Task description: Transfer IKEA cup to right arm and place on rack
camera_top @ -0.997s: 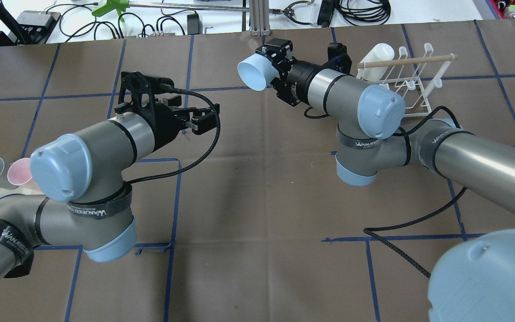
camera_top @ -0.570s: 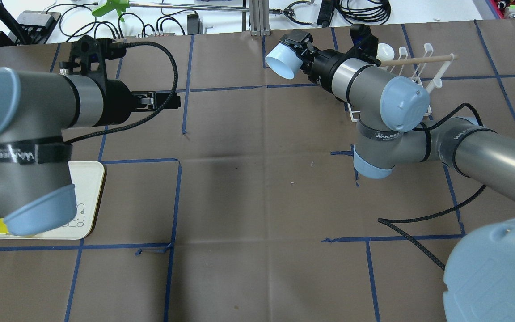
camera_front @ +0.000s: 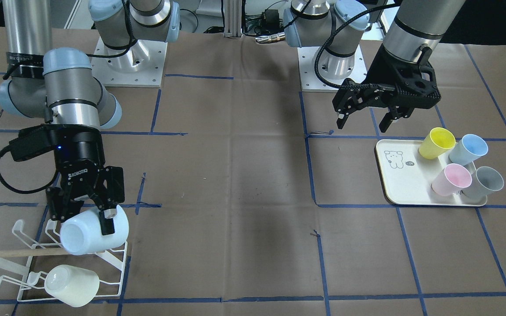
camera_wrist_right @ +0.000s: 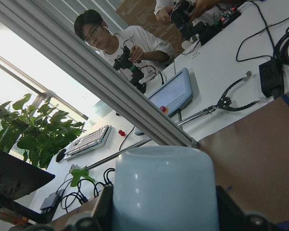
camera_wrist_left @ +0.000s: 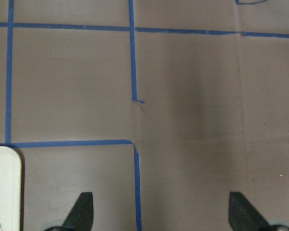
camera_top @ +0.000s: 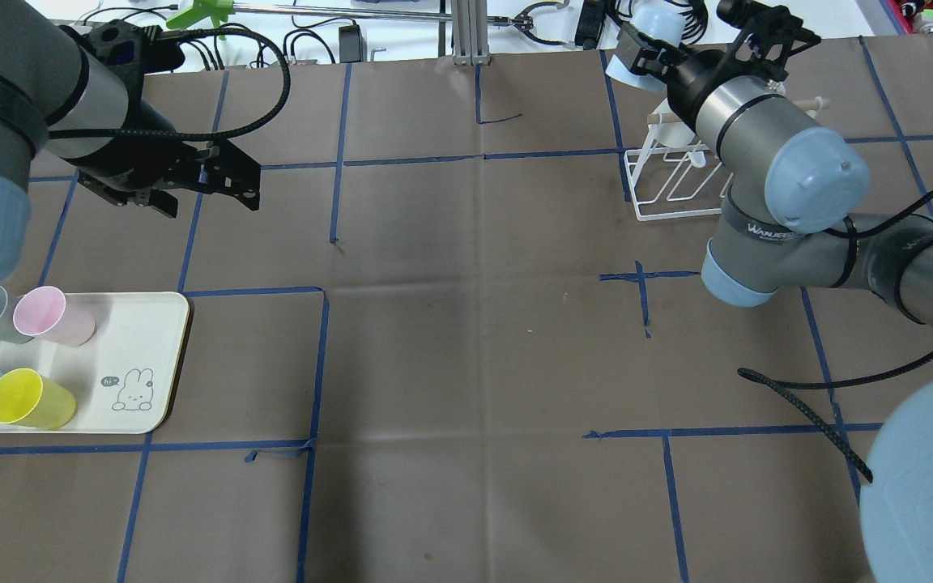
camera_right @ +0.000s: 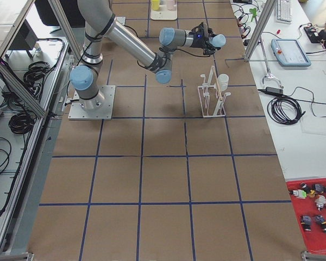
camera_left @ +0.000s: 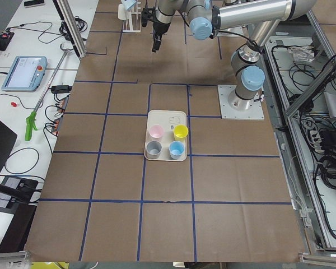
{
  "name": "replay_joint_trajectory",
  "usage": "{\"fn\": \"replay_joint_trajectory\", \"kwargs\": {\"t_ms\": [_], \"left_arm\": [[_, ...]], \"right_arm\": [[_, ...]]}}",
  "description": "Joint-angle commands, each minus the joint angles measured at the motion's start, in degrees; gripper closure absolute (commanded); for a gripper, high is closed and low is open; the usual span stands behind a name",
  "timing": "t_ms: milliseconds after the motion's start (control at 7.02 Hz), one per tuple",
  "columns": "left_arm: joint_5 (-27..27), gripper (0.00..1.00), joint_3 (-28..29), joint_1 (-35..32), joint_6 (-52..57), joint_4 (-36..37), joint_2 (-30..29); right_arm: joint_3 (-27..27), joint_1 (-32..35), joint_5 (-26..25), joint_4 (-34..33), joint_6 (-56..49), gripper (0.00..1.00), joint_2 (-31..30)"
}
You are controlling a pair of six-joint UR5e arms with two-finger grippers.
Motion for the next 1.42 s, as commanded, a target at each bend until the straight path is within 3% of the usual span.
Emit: {"fn": "replay_joint_trajectory", "kwargs": {"t_ms": [0, 142, 285, 570, 1281], "left_arm": [[5.9, 0.01, 10.3, -3.4, -2.4, -10.4, -5.1], [6.5, 0.01, 13.4, -4.5, -2.5, -11.8, -7.0], [5.8, 0.01, 12.2, -4.7, -2.9, -11.8, -6.6], [5.8, 0.00, 11.5, -4.7, -3.1, -10.4, -6.5], [5.8, 0.00, 11.0, -5.2, -3.5, -10.4, -6.8]], "right_arm": [[-0.8, -7.1, 0.0, -9.5, -10.1, 0.76, 1.3], [-0.9, -9.0, 1.1, -16.5, -10.6, 0.75, 4.4], [-1.8, -10.7, 1.4, -18.8, -11.6, 0.75, 6.9], [-2.8, -13.6, 8.6, -18.7, -12.9, 0.75, 8.0], [-9.2, -17.3, 9.0, -21.5, -17.4, 0.76, 18.6]]}}
